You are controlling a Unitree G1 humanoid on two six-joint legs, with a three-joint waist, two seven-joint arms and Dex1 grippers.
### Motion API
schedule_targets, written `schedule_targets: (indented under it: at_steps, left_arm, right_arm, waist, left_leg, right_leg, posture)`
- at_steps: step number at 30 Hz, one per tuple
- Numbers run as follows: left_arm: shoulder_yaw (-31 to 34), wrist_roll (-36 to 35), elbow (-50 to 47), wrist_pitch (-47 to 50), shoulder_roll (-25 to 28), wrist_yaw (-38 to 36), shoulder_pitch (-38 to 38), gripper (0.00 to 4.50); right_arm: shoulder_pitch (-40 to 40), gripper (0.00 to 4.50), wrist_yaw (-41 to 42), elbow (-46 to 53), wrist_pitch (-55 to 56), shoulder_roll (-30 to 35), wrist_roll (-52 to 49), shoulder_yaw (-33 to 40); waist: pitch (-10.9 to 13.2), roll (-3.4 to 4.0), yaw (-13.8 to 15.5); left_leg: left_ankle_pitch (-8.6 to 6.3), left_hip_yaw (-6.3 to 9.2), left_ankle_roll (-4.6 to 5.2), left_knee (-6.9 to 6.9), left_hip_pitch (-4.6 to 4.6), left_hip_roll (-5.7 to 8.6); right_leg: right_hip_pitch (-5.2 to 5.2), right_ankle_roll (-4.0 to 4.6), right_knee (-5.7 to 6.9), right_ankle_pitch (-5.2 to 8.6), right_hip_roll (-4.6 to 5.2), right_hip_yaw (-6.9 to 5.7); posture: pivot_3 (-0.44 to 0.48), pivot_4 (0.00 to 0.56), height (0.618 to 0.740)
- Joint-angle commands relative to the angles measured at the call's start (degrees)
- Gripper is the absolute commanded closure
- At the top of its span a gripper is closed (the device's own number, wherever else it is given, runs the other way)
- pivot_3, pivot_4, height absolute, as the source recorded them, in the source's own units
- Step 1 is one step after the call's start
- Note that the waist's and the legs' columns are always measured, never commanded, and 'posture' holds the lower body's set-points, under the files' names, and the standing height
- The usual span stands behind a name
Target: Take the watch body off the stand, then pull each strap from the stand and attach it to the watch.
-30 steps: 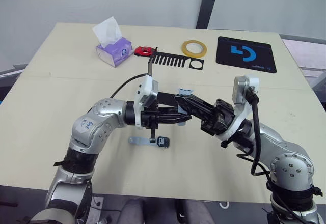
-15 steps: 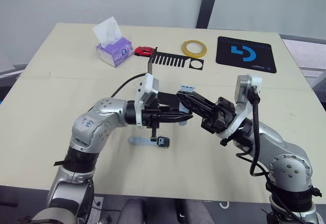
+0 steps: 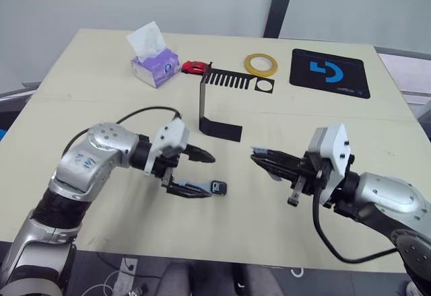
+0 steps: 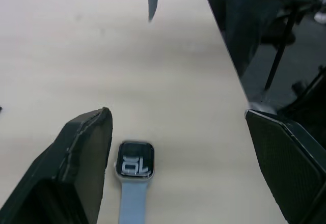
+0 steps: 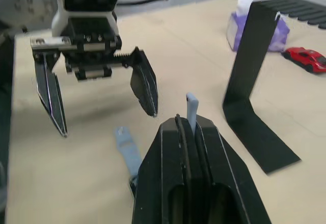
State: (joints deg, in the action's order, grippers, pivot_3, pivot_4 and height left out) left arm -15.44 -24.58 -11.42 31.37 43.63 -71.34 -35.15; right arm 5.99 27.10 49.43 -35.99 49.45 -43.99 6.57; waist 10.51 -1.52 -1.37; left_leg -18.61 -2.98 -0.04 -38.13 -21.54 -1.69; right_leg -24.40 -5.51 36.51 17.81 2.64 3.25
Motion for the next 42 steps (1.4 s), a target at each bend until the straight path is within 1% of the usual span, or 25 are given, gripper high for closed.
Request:
schedule_targets:
  at_steps: [1,5,8,11,14,25,32,39,41,42]
  left_arm:
    - [-2.3,6.3,1.8,-8.0,-0.1,-0.2,0.9,0.03]
    - [-4.9,12.7,6.6,-14.2,-2.3,2.1,1.6,0.03]
    - [-5.3,14.9,9.2,-16.1,-4.6,3.4,1.7,0.03]
    - [-5.9,17.2,11.6,-18.5,-6.6,4.7,1.5,0.03]
    - [-6.0,18.3,12.8,-18.9,-8.0,5.1,1.8,0.03]
    - [-7.2,22.9,14.8,-17.9,-11.7,8.3,2.1,0.03]
    - [-7.2,23.2,13.8,-16.0,-12.4,8.5,2.5,0.03]
    - [-7.2,23.5,12.7,-14.7,-11.9,8.6,2.9,0.03]
    - [-7.5,23.7,12.3,-14.3,-11.7,8.4,3.1,0.55]
    - [-7.6,23.8,12.1,-14.2,-11.7,8.4,3.2,0.55]
  right_arm:
    - [-5.0,4.50,3.7,6.2,6.7,3.9,10.9,2.0]
    - [-14.0,4.50,5.2,9.1,12.3,4.7,20.2,4.6]
    - [-18.3,4.50,5.0,9.8,13.8,2.7,22.4,6.5]
    - [-20.7,4.50,5.5,10.2,15.5,1.8,25.0,6.8]
    - [-22.0,4.50,5.8,10.3,16.7,1.3,27.3,6.5]
    - [-19.8,4.50,5.9,9.2,15.9,-0.8,28.4,4.9]
    - [-19.5,4.50,6.3,8.8,16.0,-1.4,29.1,3.9]
    - [-19.4,4.50,6.7,8.4,16.4,-1.6,29.5,3.2]
    - [-19.2,4.50,6.9,8.2,16.4,-1.7,29.5,3.2]
    - [-19.1,4.50,6.9,8.2,16.4,-1.9,29.4,3.3]
  waist:
    - [0.0,-0.01,0.0]
    - [0.0,-0.01,-0.1]
    - [0.0,-0.04,-0.2]
    - [0.0,-0.04,-0.1]
    - [0.0,-0.04,-0.2]
    - [0.0,-0.05,-0.1]
    - [0.0,-0.06,0.0]
    - [0.0,-0.07,0.0]
    - [0.0,-0.07,0.0]
    - [0.0,-0.07,0.0]
  left_leg:
    - [0.00,-0.01,0.00,0.00,0.00,-0.01]
    - [0.01,-0.05,0.02,-0.03,0.04,-0.04]
    - [0.03,-0.11,0.05,-0.07,0.05,-0.03]
    - [0.03,-0.14,0.06,-0.10,0.07,-0.02]
    - [0.03,-0.18,0.06,-0.10,0.11,-0.01]
    - [0.04,-0.22,0.05,-0.13,0.21,0.00]
    - [0.04,-0.22,0.06,-0.15,0.28,0.03]
    - [0.04,-0.21,0.06,-0.18,0.31,0.04]
    - [0.04,-0.21,0.06,-0.19,0.32,0.04]
    - [0.04,-0.21,0.06,-0.19,0.32,0.04]
  right_leg:
    - [0.00,0.00,0.00,0.00,-0.03,0.00]
    - [0.01,0.00,0.03,0.00,-0.13,0.05]
    - [0.01,-0.01,0.08,0.00,-0.24,0.11]
    - [0.00,-0.03,0.17,-0.01,-0.28,0.14]
    - [0.00,-0.03,0.23,-0.02,-0.29,0.17]
    - [0.01,-0.03,0.39,-0.01,-0.32,0.19]
    - [0.08,-0.03,0.42,-0.01,-0.31,0.19]
    - [0.12,-0.03,0.44,-0.02,-0.31,0.19]
    - [0.12,-0.03,0.45,-0.02,-0.32,0.19]
    - [0.12,-0.03,0.46,-0.02,-0.32,0.19]
  posture:
    - [0.000,0.150,0.738]
    - [0.000,0.150,0.738]
    - [0.000,0.150,0.738]
    - [0.000,0.150,0.738]
    - [0.000,0.150,0.738]
    - [0.000,0.150,0.738]
    - [0.000,0.150,0.738]
    - [0.000,0.150,0.738]
    - [0.000,0.150,0.738]
    - [0.000,0.150,0.738]
